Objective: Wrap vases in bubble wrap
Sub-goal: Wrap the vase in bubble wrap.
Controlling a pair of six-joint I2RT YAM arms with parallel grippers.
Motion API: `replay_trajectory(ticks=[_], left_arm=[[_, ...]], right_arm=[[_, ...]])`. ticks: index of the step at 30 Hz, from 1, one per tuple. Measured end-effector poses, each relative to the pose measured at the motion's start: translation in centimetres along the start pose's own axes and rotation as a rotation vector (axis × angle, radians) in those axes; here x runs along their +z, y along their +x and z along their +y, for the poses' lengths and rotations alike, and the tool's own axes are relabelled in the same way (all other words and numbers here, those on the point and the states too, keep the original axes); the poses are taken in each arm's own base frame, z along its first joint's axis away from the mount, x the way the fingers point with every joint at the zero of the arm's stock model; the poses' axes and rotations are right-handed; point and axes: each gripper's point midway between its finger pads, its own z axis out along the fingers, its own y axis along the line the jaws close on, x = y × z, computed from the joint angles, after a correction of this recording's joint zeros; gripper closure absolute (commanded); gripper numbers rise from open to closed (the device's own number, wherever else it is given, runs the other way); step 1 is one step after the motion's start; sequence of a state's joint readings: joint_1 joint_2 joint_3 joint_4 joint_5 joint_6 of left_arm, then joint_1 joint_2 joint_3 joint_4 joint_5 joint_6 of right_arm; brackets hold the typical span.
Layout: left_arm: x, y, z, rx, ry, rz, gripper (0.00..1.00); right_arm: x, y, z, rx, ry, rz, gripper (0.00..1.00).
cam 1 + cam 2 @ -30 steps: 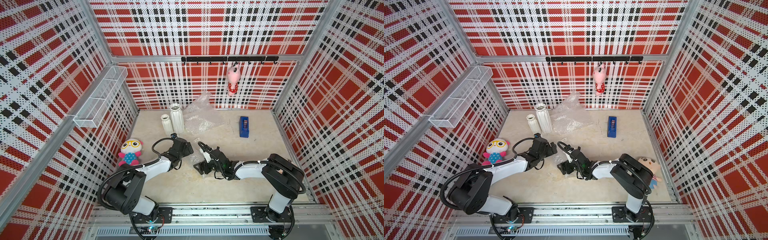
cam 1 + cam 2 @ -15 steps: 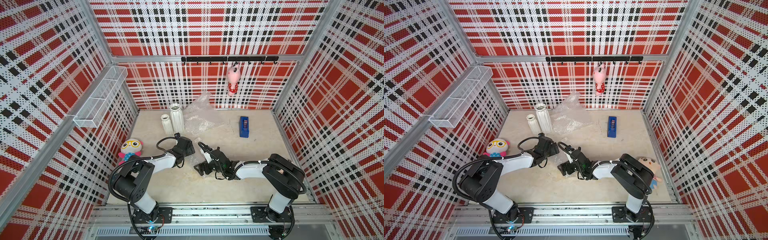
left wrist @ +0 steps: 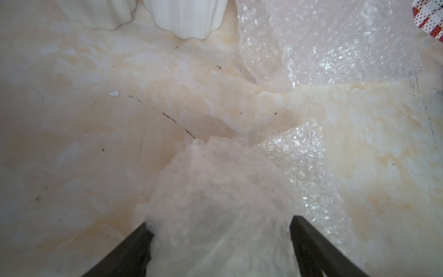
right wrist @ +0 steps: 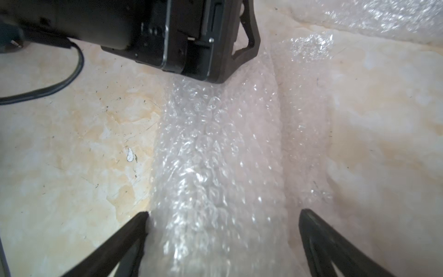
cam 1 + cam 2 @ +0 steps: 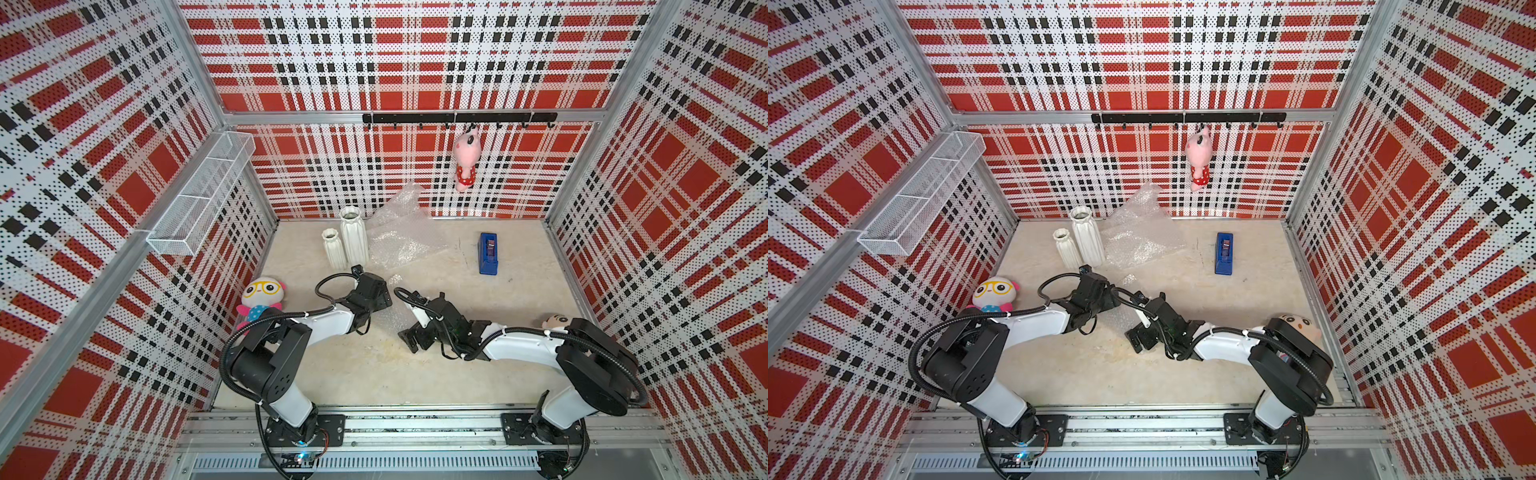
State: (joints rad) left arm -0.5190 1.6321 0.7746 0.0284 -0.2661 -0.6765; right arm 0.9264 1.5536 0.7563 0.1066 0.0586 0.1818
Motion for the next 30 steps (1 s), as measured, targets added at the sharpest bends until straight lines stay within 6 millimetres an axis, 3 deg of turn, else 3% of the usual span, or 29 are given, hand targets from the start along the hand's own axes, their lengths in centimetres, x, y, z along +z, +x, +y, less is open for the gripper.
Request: replay_trajectory(ticks=[4,10,16,22,30], left_arm=[[0.1,0.0,0.0,0.000,-0.001,0.000,0.11],[0.1,0.0,0.0,0.000,-0.001,0.000,0.11],[0.1,0.1,0.0,0.000,0.000,0.001,0.11],[0.2,0.1,-0.1,0.000,0.003,0.003,0.11],[0.4,0.2,-0.2,0.001,0.007,0.011,0.10]], right_arm=[[-1.3,-0.7,0.3,-0.096,0.050,-0.019,0.01],[-1.9,-1.1,2.3,-0.253,0.095,-0.048,0.04],[-0.2,-1.2,3.0,-0.335,0.140,-0.047,0.05],[1.5,0.5,2.4,-0.392,0.185,0.009,0.05],[2.5,0.7,2.2,-0.395,0.216,0.017,0.15]])
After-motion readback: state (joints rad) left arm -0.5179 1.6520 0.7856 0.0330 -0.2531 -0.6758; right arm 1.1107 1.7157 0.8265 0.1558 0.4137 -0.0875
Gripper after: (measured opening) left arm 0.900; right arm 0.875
